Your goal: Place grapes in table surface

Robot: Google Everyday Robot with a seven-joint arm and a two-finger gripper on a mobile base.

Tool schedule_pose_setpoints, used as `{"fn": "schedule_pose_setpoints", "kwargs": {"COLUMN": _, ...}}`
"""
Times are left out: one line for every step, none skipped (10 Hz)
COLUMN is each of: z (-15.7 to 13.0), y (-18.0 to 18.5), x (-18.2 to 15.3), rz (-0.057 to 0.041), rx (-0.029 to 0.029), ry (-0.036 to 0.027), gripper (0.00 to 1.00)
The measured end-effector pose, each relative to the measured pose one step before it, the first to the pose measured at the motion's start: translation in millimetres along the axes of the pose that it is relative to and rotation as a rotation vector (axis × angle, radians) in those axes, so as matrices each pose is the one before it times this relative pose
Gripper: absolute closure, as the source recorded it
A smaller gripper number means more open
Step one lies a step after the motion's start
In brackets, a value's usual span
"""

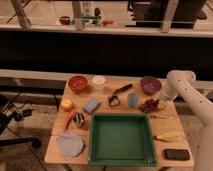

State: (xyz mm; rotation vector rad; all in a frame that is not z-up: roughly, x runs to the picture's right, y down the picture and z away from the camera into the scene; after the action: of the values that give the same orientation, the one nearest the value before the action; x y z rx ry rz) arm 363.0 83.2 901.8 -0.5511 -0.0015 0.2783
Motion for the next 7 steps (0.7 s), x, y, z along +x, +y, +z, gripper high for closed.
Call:
{"fn": "schedule_pose_setpoints", "kwargs": {"z": -0.02, "y": -0.08, "x": -0.11, "rz": -0.00012, "rx": 0.00007, "ry": 0.00009, "gripper": 0.78}}
{"fn": "schedule_pose_setpoints", "kwargs": {"z": 0.02, "y": 0.28, "x": 0.97, "rz": 0.00143, "rx": -0.00019, "ry": 0.00059, "gripper": 0.69}}
{"fn": "schedule_pose_setpoints", "kwargs": {"z": -0.04, "y": 0.03, "x": 0.29, "rz": 0.00021, "rx": 0.00005, "ry": 0.00019, "gripper": 0.6}}
{"fn": "schedule_pose_setpoints", "kwargs": {"z": -0.03, "y": 0.03, "x": 0.04, "rz": 0.00003, "rx": -0.00012, "ry": 0.00008, "gripper": 0.5}}
{"fn": "schedule_pose_setpoints", "kwargs": {"z": 0.16, "y": 0.04, "x": -0.03, "rz": -0.00032, "rx": -0.00043, "ry": 0.00053, "gripper": 0.38}}
{"fn": "schedule_pose_setpoints", "kwargs": {"z": 0.02, "y": -0.02, "x": 0.07, "rz": -0.00012, "rx": -0.00009, "ry": 0.00044, "gripper": 0.3}}
{"fn": "schedule_pose_setpoints", "kwargs": {"z": 0.06, "y": 0.11, "x": 0.08, "rz": 0.00006, "rx": -0.00036, "ry": 0.00011, "gripper": 0.22}}
